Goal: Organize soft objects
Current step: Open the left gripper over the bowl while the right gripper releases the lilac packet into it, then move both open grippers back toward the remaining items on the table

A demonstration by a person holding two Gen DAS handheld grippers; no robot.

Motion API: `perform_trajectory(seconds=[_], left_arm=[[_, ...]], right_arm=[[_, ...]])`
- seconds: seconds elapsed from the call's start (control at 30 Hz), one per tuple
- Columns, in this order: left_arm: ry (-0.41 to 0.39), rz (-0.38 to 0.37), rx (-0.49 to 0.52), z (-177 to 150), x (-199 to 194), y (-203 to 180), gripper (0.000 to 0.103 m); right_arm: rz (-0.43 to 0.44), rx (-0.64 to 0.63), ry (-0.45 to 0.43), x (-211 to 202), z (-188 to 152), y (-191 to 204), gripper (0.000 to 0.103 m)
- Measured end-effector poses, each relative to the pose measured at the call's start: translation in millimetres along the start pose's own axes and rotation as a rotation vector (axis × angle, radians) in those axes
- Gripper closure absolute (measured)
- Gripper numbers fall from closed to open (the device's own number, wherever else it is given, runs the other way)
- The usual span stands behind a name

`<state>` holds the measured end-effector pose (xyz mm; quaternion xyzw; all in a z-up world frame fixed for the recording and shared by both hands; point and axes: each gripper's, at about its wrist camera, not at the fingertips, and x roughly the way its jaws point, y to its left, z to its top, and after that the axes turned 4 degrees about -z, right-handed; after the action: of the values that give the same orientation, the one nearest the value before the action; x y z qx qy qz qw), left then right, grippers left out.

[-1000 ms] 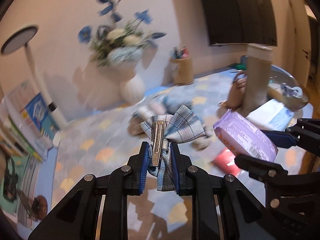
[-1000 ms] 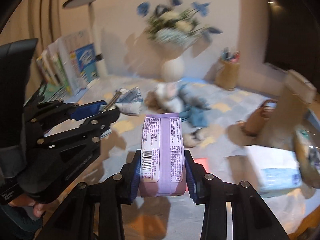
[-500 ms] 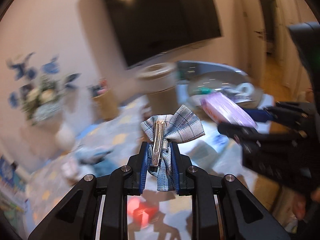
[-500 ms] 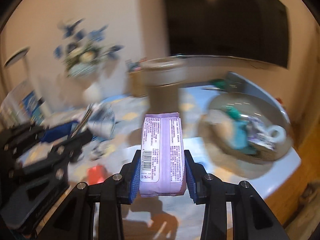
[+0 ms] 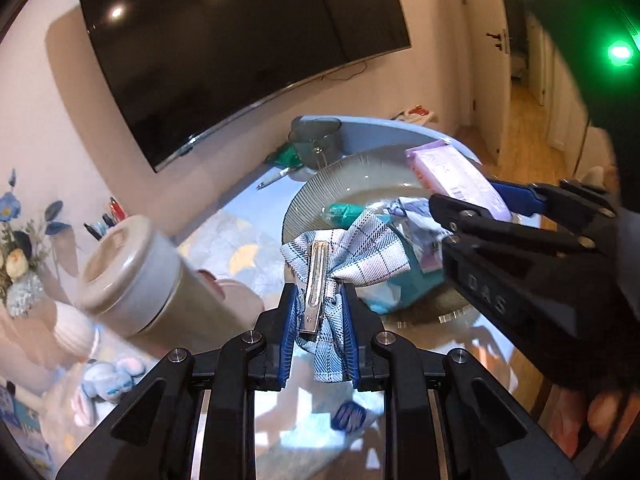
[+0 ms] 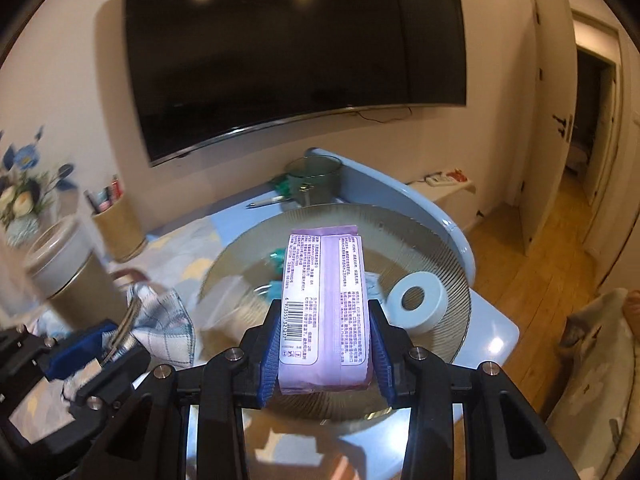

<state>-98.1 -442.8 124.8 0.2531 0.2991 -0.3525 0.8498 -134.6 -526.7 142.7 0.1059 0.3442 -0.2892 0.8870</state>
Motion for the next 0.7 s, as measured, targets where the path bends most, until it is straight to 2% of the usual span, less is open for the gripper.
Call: perform_trajectory(seconds=[0.17,0.23,0.27,0.3,0.33,0.37,0.57,0.7], left_arm=[[-0.022,0.049,0.018,10,18,-6,0.080],[-0.028,0.006,-0.016,12,23,-2,0.066],[-0.027,-0.010,-0.025,12,24,-1,0.066],[-0.018,-0.016,-0.028,13,27,-1,0.063],[-0.008,-0.016,-0.027,14,31,-2,0.058],[-0.003,-0.019,-0.020,13,31,-3,0.057],[-0.012,-0.084,-0.031,2,14,-4,0.055],[-0.014,-0.133,-0.035,-6,-5,-7,0.055]], right_arm=[[0.029,0.036,0.017,14,10,-4,0.065],[0.037,0.040,0.016,16,11,-4,0.064],[0.040,0.042,0.014,18,11,-5,0.060],[0.036,0.035,0.013,19,11,-5,0.050],[0.030,0.030,0.010,19,11,-3,0.044],[0.020,0.022,-0.002,17,11,-2,0.040],[-0.032,-0.029,-0.039,0,9,4,0.040],[-0.026,-0.017,-0.048,-19,5,2,0.040]])
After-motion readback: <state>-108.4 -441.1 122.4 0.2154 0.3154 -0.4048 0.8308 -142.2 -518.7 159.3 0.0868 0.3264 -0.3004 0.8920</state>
